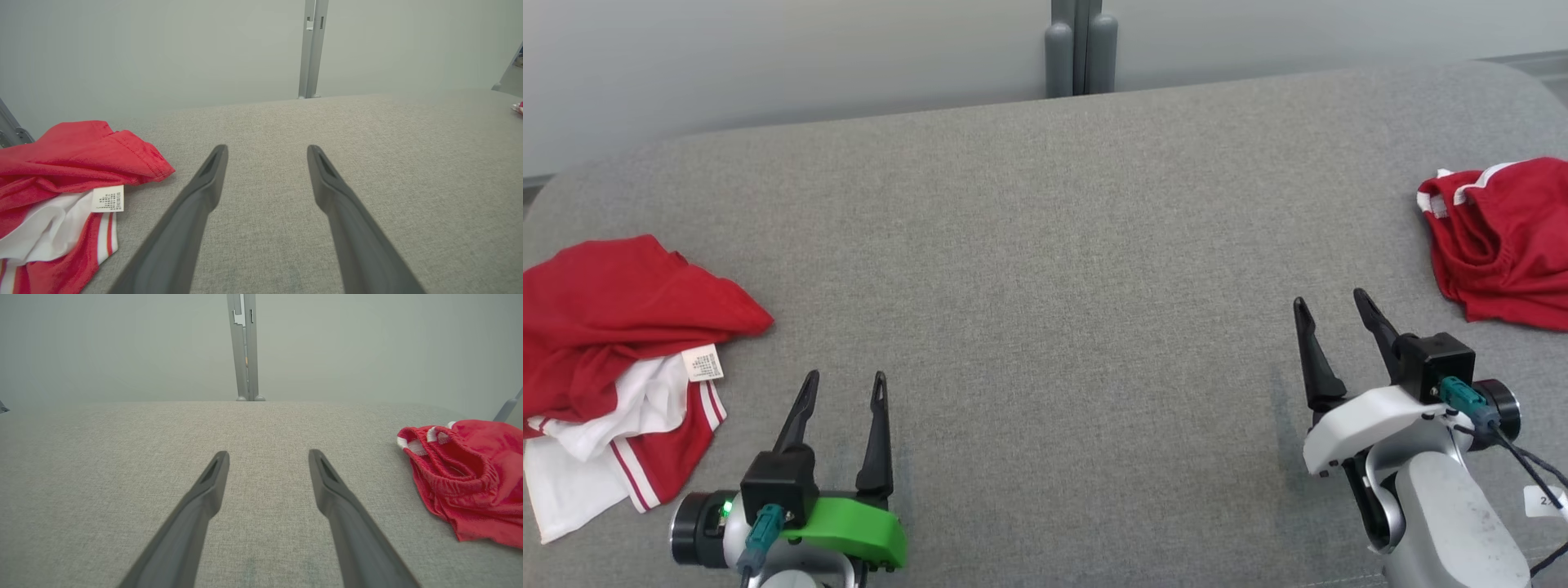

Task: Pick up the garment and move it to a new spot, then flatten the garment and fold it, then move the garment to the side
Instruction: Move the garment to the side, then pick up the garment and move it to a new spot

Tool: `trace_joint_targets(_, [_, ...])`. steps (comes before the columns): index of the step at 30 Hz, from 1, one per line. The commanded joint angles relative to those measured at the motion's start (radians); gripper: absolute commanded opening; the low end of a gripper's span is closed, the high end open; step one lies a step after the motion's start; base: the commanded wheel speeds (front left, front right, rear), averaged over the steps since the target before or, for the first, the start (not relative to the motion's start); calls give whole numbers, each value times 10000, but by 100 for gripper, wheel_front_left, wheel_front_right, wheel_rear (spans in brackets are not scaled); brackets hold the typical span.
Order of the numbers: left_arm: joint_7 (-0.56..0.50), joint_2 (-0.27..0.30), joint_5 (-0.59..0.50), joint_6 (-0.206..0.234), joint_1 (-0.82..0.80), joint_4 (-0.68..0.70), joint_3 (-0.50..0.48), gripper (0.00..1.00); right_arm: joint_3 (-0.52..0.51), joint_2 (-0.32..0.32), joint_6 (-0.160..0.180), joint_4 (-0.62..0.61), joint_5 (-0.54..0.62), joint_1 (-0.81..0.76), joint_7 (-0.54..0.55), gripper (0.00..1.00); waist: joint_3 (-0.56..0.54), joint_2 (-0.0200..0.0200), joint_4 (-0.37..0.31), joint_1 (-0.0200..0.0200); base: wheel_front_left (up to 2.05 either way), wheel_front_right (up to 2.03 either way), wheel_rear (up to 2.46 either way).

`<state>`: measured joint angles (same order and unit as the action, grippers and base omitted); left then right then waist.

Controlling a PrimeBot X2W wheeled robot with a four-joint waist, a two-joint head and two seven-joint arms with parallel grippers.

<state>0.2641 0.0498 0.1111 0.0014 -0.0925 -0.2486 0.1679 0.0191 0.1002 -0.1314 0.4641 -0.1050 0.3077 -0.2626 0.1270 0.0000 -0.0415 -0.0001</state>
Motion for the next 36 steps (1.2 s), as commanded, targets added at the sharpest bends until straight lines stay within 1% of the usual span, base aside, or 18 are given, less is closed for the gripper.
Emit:
trace_joint_targets(1, [0, 34, -35, 50, 324, -121, -256, 100, -30, -93, 15, -44, 141, -330, -27, 100, -759, 0, 19, 1, 0, 0, 0])
trace_joint_targets(7, [0, 33, -91, 98, 671, -473, -978, 100, 22, -284, 13, -73, 192, -756, -27, 100, -1223, 0, 16, 1, 0, 0, 0])
trace_joint_targets(15, [0, 27, -49, 48, 925, -812, -1519, 100, -67, -392, 13, -221, 210, -1055, -27, 100, -1480, 0, 68, 1, 0, 0, 0])
trace_joint_targets(25, [0, 22, -29, 13, 1225, -912, -1854, 100, -94, -445, 13, -530, 240, -1431, -27, 100, -1711, 0, 152, 1, 0, 0, 0])
trace_joint_targets(36, [-1, 22, 32, -75, 1292, -982, -1898, 100, -140, -476, 13, -660, 67, -1512, -27, 100, -1649, 0, 287, 1, 0, 0, 0])
